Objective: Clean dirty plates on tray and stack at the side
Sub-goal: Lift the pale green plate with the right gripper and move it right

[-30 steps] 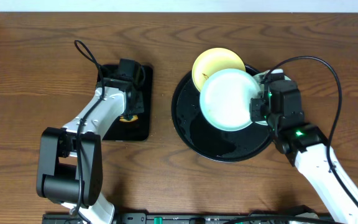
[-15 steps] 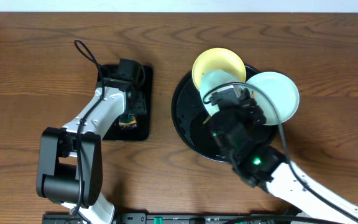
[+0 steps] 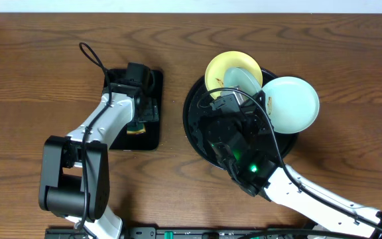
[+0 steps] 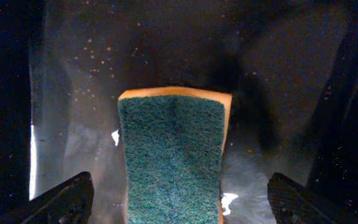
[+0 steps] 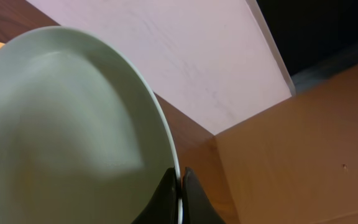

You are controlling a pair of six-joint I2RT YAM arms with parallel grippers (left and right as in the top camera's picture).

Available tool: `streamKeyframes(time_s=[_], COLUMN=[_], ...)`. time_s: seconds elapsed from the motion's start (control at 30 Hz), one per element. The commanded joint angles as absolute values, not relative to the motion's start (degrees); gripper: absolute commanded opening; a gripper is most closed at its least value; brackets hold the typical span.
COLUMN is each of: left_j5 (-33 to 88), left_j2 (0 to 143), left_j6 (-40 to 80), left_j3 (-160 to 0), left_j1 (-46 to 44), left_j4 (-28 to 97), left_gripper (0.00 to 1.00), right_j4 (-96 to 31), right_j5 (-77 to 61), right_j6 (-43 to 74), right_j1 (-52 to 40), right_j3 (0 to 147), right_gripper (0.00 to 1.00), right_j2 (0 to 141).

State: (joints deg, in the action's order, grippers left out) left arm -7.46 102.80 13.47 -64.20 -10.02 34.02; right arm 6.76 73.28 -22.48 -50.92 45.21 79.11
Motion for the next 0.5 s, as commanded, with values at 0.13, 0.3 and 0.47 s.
streamKeyframes(time_s=[0.13, 0.3, 0.47], left_j5=[-8.0, -8.0, -8.0], left_j2=[103.1, 103.1, 103.1], left_j6=[13.4, 13.4, 13.4], left_j3=[-63.9, -63.9, -63.9], left_j1=[-9.9, -9.9, -9.9], left_j4=[34.0, 34.0, 34.0], left_gripper=[0.90, 0.90, 0.90], right_j4=[9.7, 7.0, -0.8], right_j5=[64.2, 44.7, 11.1], right_j6=[-19.9, -11.9, 7.5], right_j1=[-43.5, -30.9, -5.1], right_j3=[46.1, 46.7, 49.8], right_gripper=[0.01, 0.01, 0.01], right_j2=[78.3, 71.9, 65.8])
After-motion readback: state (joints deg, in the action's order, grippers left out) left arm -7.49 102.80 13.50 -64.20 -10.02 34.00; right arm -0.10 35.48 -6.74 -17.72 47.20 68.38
